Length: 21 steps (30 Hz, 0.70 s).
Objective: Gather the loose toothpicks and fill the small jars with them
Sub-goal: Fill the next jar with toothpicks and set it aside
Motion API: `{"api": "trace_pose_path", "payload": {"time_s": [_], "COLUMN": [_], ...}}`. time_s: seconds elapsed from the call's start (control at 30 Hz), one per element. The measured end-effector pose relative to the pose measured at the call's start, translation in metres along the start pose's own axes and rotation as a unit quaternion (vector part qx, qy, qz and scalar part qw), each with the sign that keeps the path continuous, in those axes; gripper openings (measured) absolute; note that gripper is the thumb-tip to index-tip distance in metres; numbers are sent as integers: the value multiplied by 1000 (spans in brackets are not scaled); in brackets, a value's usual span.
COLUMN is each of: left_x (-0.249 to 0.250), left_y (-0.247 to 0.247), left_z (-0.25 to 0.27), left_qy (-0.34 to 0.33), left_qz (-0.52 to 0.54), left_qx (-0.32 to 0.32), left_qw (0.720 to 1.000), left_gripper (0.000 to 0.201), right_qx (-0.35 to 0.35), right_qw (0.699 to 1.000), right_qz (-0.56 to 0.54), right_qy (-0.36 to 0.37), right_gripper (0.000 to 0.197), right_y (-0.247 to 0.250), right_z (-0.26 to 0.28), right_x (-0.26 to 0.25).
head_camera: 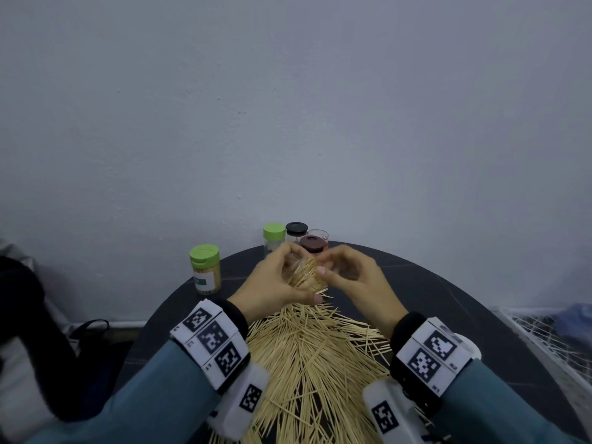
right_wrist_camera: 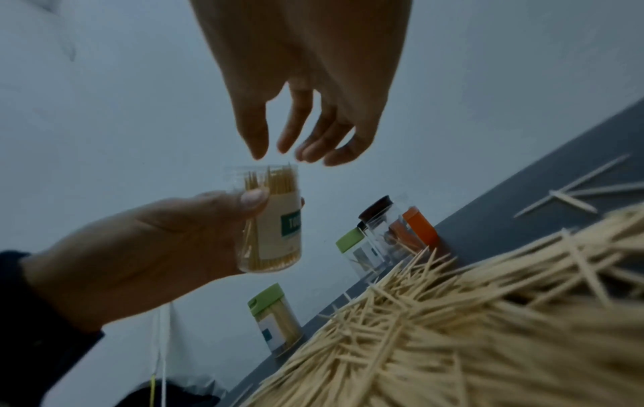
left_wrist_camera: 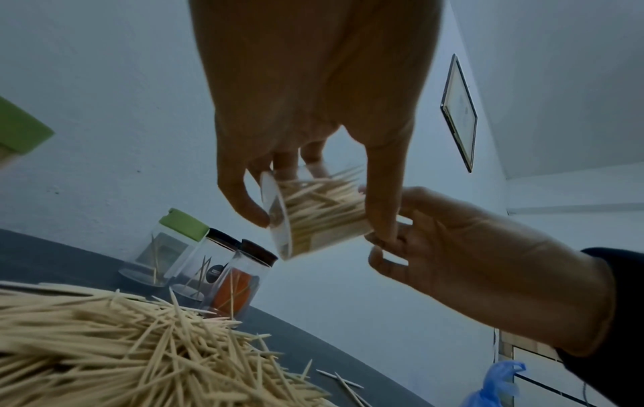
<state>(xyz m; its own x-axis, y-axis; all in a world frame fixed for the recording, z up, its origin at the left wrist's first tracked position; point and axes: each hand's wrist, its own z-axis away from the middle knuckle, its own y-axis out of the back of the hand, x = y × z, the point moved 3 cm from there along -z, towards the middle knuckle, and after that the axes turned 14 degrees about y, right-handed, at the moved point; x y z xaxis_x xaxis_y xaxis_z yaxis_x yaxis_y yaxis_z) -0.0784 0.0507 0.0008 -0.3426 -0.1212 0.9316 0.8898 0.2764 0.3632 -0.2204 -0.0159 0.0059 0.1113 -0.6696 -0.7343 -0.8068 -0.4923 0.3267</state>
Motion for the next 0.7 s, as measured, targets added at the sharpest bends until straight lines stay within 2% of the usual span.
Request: {"api": "trace_pose_path", "payload": {"time_s": [0.07,0.13,0.23,0.53,0.63,0.7], "left_x": [0,-1,0,-3,-5,-6], "left_y": [2,3,1,-2,2,5], "left_z": [0,0,-1,-3,-4,-6], "left_qy": [-10,-12,-12,-10,-4,-2], "left_qz": [-7,-10,-21,-16,-17,-17], "left_qx": [16,21,8,-19,-6,2], "left_qw": [1000,1000,1000,1000,1000,1000], "left_gripper": [62,61,60,61,60,58], "right_qx": [-30,-18,-18,-99,-137,-134], "right_qw": [998,996,991,964,958,949], "right_qz": [44,81,125,235,235,270], "right_qy": [17,32,44,74,90,89], "right_gripper": [9,9,8,7,15,20], "right_y": [-3,-2,1,6,10,14], "right_z": [0,0,-1,-3,-7,-12], "right_x": [-3,-5,-6,-5,-10,-11]}}
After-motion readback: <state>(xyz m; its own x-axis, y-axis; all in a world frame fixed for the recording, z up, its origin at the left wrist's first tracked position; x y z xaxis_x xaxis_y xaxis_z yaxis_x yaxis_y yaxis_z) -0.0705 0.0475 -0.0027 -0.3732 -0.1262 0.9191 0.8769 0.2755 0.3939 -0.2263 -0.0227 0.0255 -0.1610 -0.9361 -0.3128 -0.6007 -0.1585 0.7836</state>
